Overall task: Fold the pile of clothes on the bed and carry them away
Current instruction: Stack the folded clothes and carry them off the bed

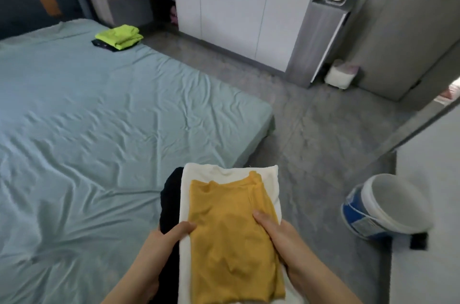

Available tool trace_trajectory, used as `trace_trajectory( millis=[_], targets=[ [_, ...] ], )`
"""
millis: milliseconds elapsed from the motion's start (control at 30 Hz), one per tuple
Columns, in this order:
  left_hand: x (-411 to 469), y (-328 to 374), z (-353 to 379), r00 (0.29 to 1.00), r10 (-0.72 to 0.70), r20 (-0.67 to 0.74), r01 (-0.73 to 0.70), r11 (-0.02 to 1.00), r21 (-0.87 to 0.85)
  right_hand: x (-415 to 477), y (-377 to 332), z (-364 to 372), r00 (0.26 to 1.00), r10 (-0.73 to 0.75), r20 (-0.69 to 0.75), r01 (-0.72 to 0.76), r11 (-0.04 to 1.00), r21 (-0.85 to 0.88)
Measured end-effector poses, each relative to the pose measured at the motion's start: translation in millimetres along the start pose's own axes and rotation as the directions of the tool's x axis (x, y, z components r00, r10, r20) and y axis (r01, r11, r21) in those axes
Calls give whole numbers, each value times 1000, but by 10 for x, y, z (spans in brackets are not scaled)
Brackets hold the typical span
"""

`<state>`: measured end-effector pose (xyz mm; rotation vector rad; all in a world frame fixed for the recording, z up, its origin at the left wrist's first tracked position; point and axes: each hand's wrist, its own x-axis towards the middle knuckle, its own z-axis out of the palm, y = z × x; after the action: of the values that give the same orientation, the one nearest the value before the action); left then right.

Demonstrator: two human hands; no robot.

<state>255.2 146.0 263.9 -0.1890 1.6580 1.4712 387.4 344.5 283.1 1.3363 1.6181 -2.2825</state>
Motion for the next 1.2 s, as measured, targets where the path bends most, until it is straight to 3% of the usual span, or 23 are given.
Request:
trace_trajectory(
  millis=[267,633,967,1200],
  targets=[
    [657,491,1501,978,25,209,-66,980,189,148,-356,-1361,973,-75,-217,119,973,198],
    [2088,1488,3189,900,-8,436,-120,957,265,1128,-1241,-2595,905,-55,-422,212,918,335],
    [3344,2620,4403,838,-91,538,-124,928,350,2211,-2329,-3483,871,-28,-490,241,895,376],
    [4062,3143,5329,842,-93,532,-120,928,352,2912,-3052,-4287,876,-54,-479,245,906,346]
  ],
)
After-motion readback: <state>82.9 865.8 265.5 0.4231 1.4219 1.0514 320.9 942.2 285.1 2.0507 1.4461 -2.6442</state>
